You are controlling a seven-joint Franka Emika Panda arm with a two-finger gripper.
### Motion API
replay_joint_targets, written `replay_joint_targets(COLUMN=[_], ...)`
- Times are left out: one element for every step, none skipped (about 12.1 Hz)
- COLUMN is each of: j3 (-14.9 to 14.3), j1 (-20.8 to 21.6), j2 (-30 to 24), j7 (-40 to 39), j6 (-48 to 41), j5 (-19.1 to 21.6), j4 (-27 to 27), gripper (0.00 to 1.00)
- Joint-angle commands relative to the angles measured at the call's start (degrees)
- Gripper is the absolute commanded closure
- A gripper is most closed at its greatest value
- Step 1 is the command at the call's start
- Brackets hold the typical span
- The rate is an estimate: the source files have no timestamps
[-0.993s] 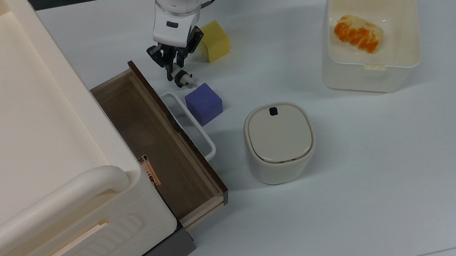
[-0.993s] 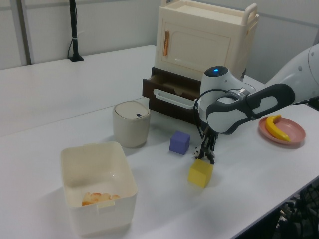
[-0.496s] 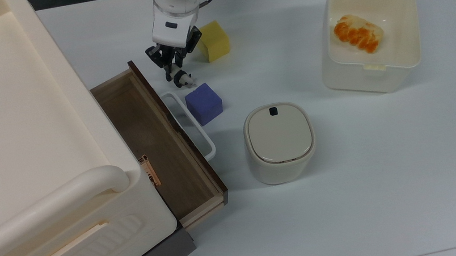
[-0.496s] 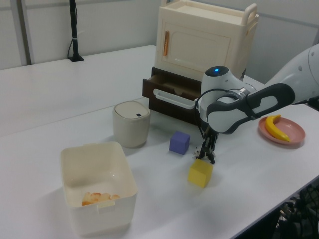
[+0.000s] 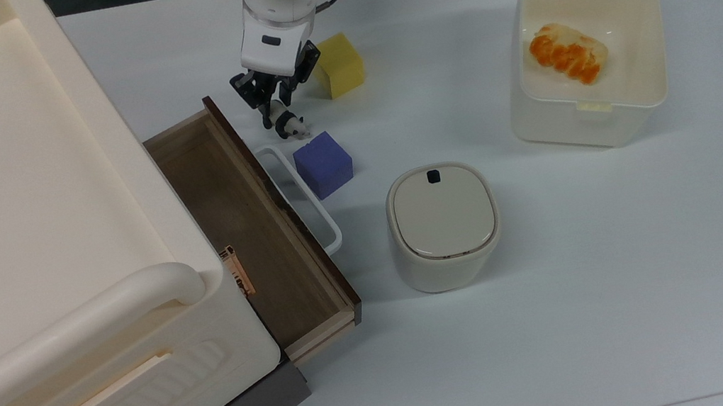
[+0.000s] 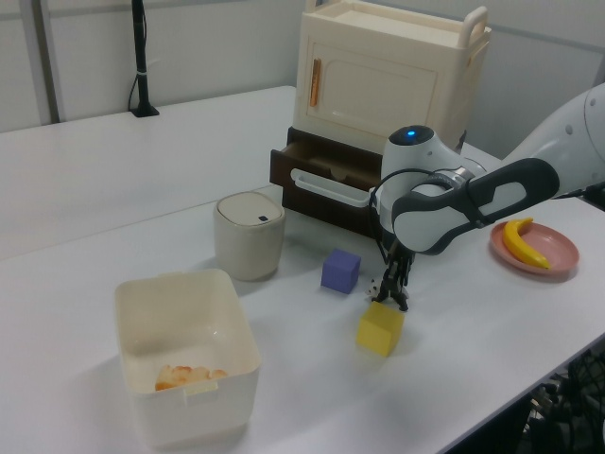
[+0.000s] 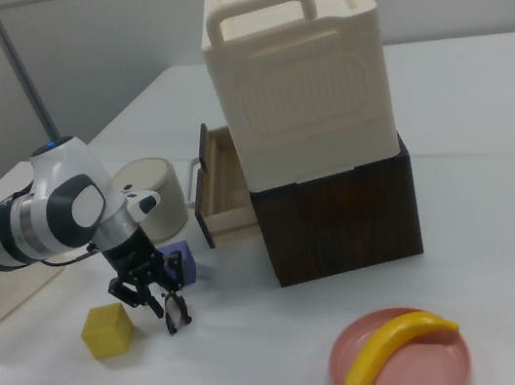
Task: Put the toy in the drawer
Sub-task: 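Close the gripper on the black-and-white panda toy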
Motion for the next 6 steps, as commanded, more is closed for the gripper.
replay_joint_targets(j3=[-0.3,-0.4,-0.4,-0.4,-0.4,-0.4], j1=[-0.3,-0.4,-0.4,-0.5,-0.5,-0.5], j2=[-0.2,-0.2,-0.2,0.6,1.2,1.8], j7=[-2.4,-3.6,-5.4,-6.8,-7.7,-8.4], j6=[1.4,1.4,1.4,1.4,1.4,1.4], j5=[1.1,1.1,1.1,1.1,1.0,0.7], j4=[0.2,0.2,0.2,0.2,0.2,0.3], gripper=[0.0,0.0,0.0,0.0,0.0,0.0])
